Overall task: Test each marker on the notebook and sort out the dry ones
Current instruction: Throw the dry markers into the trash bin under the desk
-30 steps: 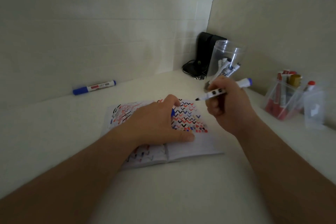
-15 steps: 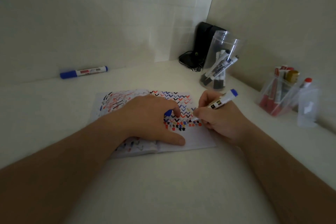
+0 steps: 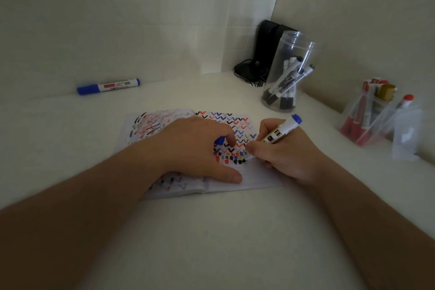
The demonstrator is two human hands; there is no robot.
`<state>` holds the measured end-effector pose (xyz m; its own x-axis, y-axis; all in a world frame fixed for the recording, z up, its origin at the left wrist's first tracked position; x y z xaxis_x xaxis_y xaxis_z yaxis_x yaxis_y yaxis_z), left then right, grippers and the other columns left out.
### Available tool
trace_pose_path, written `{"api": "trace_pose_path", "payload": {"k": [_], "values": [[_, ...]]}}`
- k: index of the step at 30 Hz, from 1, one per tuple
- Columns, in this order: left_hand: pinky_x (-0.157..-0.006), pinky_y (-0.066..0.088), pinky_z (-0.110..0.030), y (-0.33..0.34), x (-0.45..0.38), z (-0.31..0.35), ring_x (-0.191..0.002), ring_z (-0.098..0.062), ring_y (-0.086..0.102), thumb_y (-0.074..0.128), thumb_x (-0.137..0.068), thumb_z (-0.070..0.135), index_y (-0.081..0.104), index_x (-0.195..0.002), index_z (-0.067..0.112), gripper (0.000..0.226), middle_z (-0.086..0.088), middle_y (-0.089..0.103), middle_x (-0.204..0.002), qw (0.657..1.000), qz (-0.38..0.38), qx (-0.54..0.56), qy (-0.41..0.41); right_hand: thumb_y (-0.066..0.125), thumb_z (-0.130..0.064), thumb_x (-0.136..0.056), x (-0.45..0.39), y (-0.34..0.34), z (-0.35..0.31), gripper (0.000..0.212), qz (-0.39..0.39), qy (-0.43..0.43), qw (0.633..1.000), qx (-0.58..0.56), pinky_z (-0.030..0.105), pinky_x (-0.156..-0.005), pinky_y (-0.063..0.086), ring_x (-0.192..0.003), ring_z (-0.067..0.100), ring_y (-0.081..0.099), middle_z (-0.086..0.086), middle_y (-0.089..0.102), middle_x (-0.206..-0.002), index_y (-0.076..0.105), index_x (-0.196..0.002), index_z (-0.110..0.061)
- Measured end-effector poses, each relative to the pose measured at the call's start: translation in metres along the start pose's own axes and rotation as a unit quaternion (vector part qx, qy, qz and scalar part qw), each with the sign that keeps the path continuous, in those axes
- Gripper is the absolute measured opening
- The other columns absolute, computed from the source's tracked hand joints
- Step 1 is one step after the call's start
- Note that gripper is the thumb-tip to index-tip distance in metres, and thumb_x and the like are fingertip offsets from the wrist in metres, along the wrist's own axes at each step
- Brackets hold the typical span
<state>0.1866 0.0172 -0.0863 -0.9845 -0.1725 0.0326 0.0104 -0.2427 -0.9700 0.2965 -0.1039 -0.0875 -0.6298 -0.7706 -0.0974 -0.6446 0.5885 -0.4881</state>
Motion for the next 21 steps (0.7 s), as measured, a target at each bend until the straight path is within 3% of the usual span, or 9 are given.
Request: {"api": "trace_pose_path", "payload": {"k": [4,8,12,16,21], "values": [[-0.099,0.048,-0.037,-0.0013,0.0005,0.0013,-0.111,-0.007,0.054,0.059,-0.058,0.096,0.051,-0.128,0.053,0.083,0.023,0.059,-0.125,1.000,0.001,-0.003,0.001,0.080,-0.009,-0.078,-0.0007,-0.0014,-0.0012,0.036,0.009,0.002,1.000,0.013,0.033,-0.058,0.040,-0.055,0.015,0.048,0.003,0.053,-0.058,0.046,-0.069,-0.003],[-0.098,0.048,-0.037,-0.0012,0.0014,0.0017,-0.111,-0.007,0.054,0.060,-0.058,0.096,0.051,-0.129,0.052,0.083,0.022,0.059,-0.125,1.000,0.000,-0.003,0.003,0.081,-0.013,-0.076,-0.0007,-0.0007,0.0011,0.037,0.000,0.005,1.000,-0.006,0.040,-0.061,0.041,-0.059,0.021,0.049,0.009,0.053,-0.061,0.046,-0.070,-0.002],[-0.099,0.047,-0.036,-0.0001,0.0008,0.0007,-0.111,-0.008,0.054,0.060,-0.057,0.097,0.051,-0.128,0.052,0.084,0.023,0.059,-0.124,1.000,0.000,-0.001,0.000,0.081,-0.009,-0.078,0.0002,0.0007,0.0011,0.037,-0.001,0.006,1.000,-0.006,0.035,-0.059,0.042,-0.054,0.015,0.050,0.000,0.054,-0.056,0.046,-0.070,-0.002],[-0.099,0.047,-0.037,-0.0006,0.0014,0.0011,-0.110,-0.007,0.054,0.059,-0.058,0.097,0.051,-0.129,0.052,0.084,0.022,0.059,-0.124,1.000,-0.001,-0.003,-0.001,0.081,-0.009,-0.077,-0.0012,-0.0002,0.0008,0.036,0.007,-0.001,1.000,-0.014,0.038,-0.061,0.043,-0.058,0.019,0.051,0.005,0.055,-0.059,0.047,-0.071,-0.001],[-0.097,0.046,-0.035,-0.0017,0.0018,0.0028,-0.108,-0.006,0.053,0.060,-0.059,0.096,0.051,-0.130,0.052,0.083,0.022,0.058,-0.123,1.000,-0.005,-0.007,-0.003,0.081,-0.009,-0.081,0.0015,0.0002,-0.0018,0.034,0.007,-0.008,1.000,-0.004,0.032,-0.058,0.047,-0.053,0.008,0.057,-0.004,0.061,-0.058,0.050,-0.072,0.000]]}}
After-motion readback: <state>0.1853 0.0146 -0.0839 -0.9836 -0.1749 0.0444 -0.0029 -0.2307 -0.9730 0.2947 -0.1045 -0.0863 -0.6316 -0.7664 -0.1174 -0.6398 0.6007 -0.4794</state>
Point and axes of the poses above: each hand's wrist, its own x-axis away from the middle knuckle, its own y-axis out of the palm, z = x × y, the point moved 9 cm from there along -x, towards the middle knuckle
